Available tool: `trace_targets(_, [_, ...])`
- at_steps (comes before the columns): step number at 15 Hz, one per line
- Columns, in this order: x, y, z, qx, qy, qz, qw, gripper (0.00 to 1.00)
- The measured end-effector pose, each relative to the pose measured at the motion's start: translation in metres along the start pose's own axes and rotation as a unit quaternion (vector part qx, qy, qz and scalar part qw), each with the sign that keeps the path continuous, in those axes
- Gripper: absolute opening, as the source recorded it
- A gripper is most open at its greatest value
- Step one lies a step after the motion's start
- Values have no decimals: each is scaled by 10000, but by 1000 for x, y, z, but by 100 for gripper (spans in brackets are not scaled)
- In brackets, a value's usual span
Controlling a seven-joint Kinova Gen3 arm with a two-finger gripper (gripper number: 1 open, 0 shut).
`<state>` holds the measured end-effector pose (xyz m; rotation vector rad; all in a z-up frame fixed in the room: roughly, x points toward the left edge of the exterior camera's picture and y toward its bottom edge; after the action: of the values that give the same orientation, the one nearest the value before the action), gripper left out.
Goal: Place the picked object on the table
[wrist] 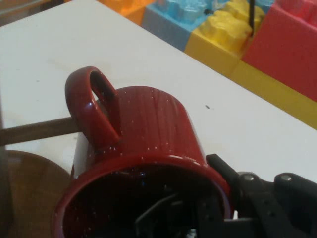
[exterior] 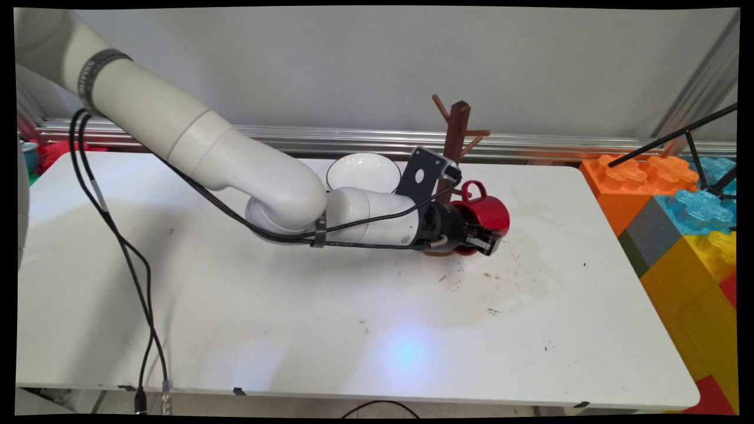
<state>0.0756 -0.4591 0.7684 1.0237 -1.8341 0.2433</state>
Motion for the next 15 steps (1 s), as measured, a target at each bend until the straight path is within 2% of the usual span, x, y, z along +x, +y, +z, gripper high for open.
trace_targets(6, [6,23,-29,-258,-22,52,9997,0])
trace_targets(9, [10,33,-50,-438,-67,220,9988,0])
trace_targets(15, [31,30,-91,-623,-247,740,9950,0])
